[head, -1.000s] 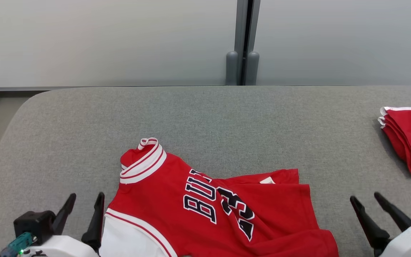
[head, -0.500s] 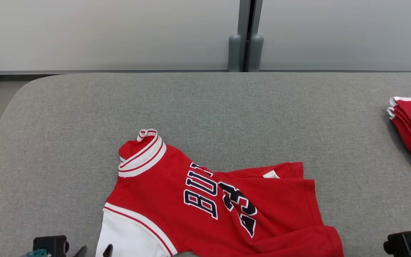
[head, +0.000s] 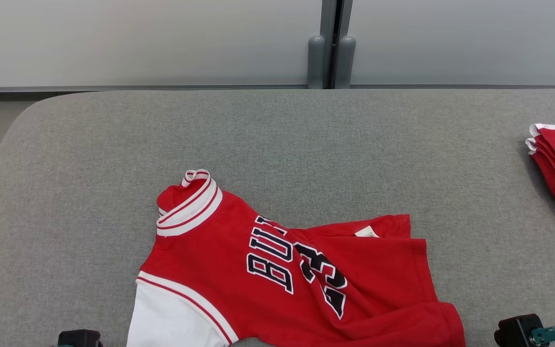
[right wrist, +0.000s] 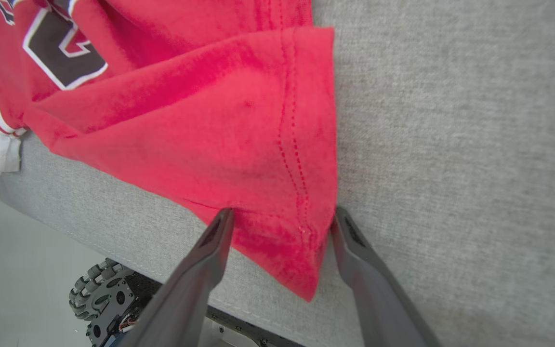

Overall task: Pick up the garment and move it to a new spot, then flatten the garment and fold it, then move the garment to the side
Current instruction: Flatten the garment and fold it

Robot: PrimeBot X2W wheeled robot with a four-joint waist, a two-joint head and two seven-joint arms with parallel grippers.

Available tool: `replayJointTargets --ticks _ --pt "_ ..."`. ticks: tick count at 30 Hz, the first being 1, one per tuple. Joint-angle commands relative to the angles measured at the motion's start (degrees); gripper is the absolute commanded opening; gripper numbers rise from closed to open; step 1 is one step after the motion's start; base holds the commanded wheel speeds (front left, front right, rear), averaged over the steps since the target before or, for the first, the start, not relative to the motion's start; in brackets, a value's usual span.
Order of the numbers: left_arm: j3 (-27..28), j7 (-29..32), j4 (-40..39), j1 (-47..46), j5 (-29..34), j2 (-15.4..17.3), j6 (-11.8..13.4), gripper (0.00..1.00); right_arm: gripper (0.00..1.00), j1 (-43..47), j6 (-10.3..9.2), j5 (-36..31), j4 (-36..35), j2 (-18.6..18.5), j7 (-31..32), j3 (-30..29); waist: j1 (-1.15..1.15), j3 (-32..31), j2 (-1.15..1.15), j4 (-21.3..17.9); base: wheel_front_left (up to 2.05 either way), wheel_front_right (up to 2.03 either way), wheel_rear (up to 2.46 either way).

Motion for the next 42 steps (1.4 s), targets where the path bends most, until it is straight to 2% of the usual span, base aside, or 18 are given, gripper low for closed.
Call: replayJointTargets --ticks 1,8,9,11,12,13,20,33,37,42 --pt "0.09 -0.03 0.42 -0.78 0.03 0.38 -0.19 1.00 1.00 -0.62 0.01 -0.42 0.15 -0.04 0.23 0.02 0.00 0.04 0.00 0.04 0.00 0.00 0.00" --pt "-0.83 1.13 3.84 -1.61 -1.00 -0.18 -0.98 1.00 1.00 -1.31 0.01 -0.48 0.57 0.27 0.49 0.53 0.00 0.33 0.00 -0.31 0.00 0.00 0.00" --pt "-0.90 1.04 3.98 -1.68 -1.10 -0.24 -1.00 0.92 0.93 -1.41 0.01 -0.45 0.59 0.22 0.42 0.60 0.00 0.42 0.00 -0.36 0.00 0.00 0.00" --pt "-1.21 1.04 3.99 -1.74 -1.24 -0.34 -1.23 0.28 0.46 -1.53 0.01 -0.26 0.57 0.14 0.23 0.90 0.00 0.54 0.00 -0.40 0.00 0.00 0.00" --pt "-1.23 0.58 3.64 -1.89 -1.07 -0.35 -1.42 0.00 0.27 -1.60 0.01 -0.09 0.41 0.09 0.02 1.00 0.00 0.62 0.00 -0.40 0.00 0.00 0.00" --pt "-1.15 0.28 3.24 -2.02 -0.94 -0.31 -1.50 0.00 0.00 -1.72 0.01 -0.07 0.20 -0.06 -0.31 1.06 0.00 0.67 0.00 -0.38 0.00 0.00 0.00" --pt "-0.04 -1.86 -0.93 -1.84 0.14 0.76 -0.99 0.00 0.00 -2.04 0.01 1.38 -1.81 -1.27 -2.50 1.16 0.00 -0.06 0.00 -0.14 0.00 0.00 0.00" --pt "3.94 -6.31 -14.32 -1.90 0.30 2.53 -0.68 0.00 0.00 -2.24 0.01 8.73 -9.84 -4.18 -9.43 -1.38 0.00 -3.26 0.00 -0.38 0.00 0.00 0.00" --pt "4.61 -7.55 -15.65 -5.43 0.61 3.24 -1.75 0.00 0.00 -4.96 0.01 9.74 -10.54 -5.65 -11.85 -0.79 0.00 -2.90 0.00 -0.96 0.00 0.00 0.00" --pt "4.64 -7.81 -12.71 -14.22 1.08 4.53 -4.18 0.00 0.00 -13.70 0.01 11.90 -8.97 -7.36 -14.39 2.30 0.00 -0.21 0.00 -2.11 0.00 0.00 0.00"
